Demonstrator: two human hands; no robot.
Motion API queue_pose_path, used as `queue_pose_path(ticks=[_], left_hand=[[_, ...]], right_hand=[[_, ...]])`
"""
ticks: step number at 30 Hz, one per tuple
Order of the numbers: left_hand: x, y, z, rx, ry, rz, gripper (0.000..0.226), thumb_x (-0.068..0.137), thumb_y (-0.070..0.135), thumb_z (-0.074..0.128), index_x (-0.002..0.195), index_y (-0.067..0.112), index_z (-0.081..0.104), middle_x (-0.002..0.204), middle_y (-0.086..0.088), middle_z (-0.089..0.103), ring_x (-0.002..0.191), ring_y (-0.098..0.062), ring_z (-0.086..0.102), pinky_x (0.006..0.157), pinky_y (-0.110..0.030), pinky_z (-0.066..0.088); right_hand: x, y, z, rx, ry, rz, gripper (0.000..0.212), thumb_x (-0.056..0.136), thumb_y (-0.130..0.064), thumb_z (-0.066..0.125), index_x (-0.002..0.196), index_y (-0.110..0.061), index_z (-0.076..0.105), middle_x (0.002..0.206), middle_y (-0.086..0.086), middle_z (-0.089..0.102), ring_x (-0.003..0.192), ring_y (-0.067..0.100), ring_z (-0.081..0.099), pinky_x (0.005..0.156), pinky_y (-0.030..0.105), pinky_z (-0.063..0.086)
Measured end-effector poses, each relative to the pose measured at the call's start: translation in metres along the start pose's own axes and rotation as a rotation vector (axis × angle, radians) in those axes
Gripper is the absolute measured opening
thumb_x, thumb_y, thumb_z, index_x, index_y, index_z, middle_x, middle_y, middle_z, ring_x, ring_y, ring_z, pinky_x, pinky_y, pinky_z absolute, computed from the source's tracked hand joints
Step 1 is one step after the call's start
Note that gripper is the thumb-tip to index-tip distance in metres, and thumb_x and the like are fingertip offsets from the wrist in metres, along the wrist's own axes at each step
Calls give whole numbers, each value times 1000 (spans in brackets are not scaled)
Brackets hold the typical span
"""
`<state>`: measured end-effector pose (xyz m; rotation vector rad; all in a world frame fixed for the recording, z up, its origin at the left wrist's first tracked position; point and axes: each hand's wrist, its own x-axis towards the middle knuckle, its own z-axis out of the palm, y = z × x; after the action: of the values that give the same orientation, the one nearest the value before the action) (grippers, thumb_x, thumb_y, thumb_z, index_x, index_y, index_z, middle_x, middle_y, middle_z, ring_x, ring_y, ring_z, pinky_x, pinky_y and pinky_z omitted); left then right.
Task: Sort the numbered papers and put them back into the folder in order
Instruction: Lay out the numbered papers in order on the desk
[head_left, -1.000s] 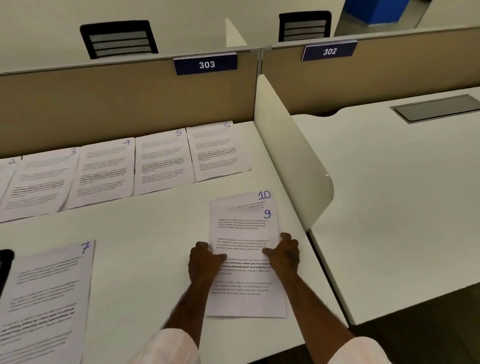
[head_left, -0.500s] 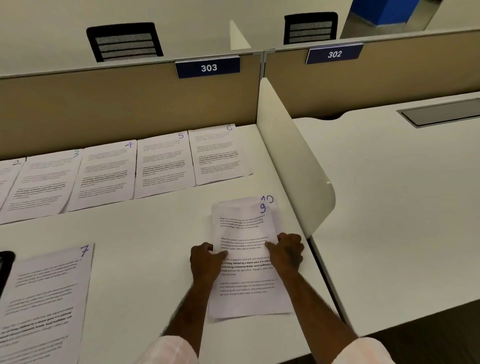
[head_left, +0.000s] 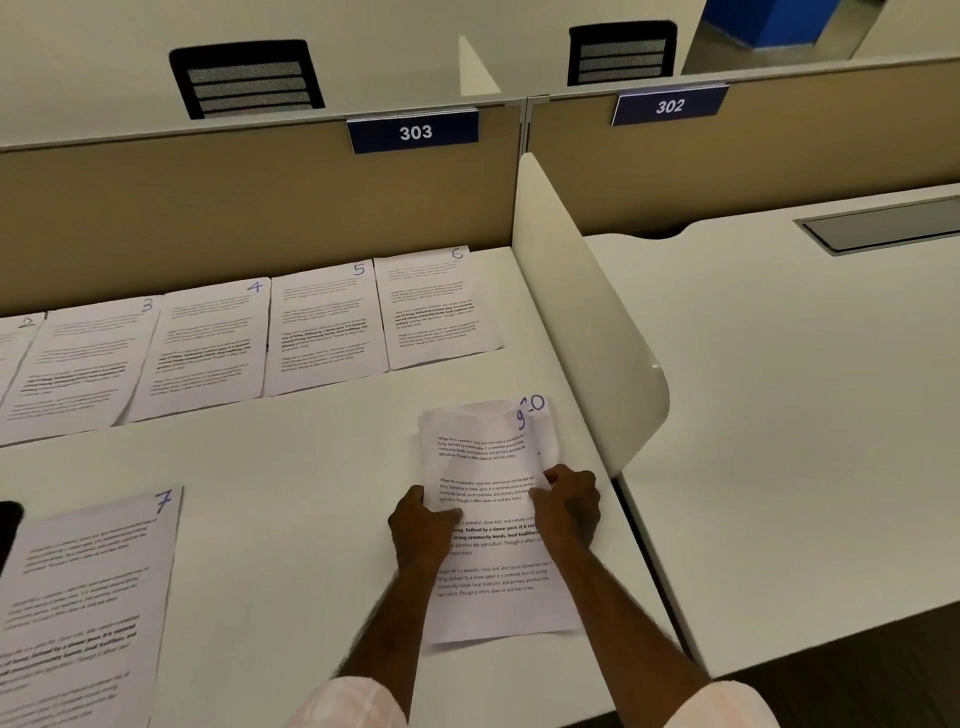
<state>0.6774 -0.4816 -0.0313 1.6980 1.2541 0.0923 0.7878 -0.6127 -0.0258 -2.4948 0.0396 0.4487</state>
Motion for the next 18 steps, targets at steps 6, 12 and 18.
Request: queue_pose_path(ticks=[6,12,18], left_hand=[[1,1,-3,-85,6,38,30,79,11,78,100,19,57,104,-4,69,87,-21,67,75,-33,57],[6,6,-7,14,91,-26,46,78,23,79,117,22,53,105,7,61,100,-26,63,103,-47,41],[8,8,-27,-252,-22,24,18,91,18,67,109,15,65,103,-8,72,85,-25,70,81,-45,59]], right_hand=[[-8,-4,3,304,108,-31,37,84,-9,72,79,-34,46,106,8,60,87,24,65,73,41,60],[-13,-11,-1,234,21,-150,32,97,-18,56,129,-14,60,120,8,64,104,23,63,84,26,51],[-16,-23,-5,379,-33,-156,44,96,-20,58,139,-20,45,113,2,66,83,16,65,70,29,59]])
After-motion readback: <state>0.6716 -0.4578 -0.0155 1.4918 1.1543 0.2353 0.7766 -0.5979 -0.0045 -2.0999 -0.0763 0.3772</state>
